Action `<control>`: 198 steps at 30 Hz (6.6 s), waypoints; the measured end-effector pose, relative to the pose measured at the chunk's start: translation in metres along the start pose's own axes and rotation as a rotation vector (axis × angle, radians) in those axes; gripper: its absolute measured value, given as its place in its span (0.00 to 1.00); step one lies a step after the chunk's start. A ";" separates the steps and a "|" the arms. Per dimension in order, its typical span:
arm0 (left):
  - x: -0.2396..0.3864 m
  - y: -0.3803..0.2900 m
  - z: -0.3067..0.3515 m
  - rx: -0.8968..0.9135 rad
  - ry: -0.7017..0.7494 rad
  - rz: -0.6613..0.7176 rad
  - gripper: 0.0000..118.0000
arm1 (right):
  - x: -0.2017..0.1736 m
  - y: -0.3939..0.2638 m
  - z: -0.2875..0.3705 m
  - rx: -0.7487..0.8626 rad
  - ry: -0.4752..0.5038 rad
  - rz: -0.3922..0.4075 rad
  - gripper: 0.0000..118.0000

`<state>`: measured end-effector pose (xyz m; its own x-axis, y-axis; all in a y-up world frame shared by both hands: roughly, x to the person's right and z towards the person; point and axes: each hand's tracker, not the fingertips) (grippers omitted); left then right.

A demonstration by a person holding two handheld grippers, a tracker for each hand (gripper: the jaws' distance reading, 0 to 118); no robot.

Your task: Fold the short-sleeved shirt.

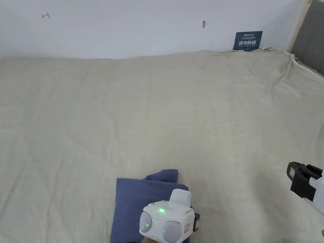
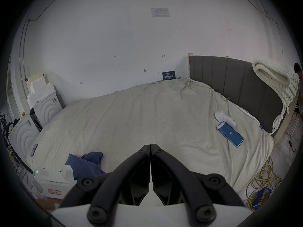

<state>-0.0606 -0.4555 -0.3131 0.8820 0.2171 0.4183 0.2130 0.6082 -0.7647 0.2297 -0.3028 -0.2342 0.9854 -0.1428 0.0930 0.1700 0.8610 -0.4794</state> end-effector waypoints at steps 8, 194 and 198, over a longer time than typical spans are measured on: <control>-0.001 0.027 0.065 0.202 -0.017 -0.018 0.00 | -0.017 0.009 0.007 0.049 0.005 0.038 0.00; -0.271 0.064 0.369 0.879 0.763 0.135 0.97 | -0.176 0.053 0.002 0.398 0.137 0.274 0.00; -0.231 0.060 0.347 0.947 0.785 0.095 0.89 | -0.167 0.054 -0.004 0.413 0.121 0.267 0.00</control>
<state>-0.3981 -0.2043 -0.2852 0.9604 -0.0277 -0.2774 0.0337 0.9993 0.0169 0.0748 -0.2346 -0.2789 0.9922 0.0744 -0.0997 -0.0830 0.9929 -0.0853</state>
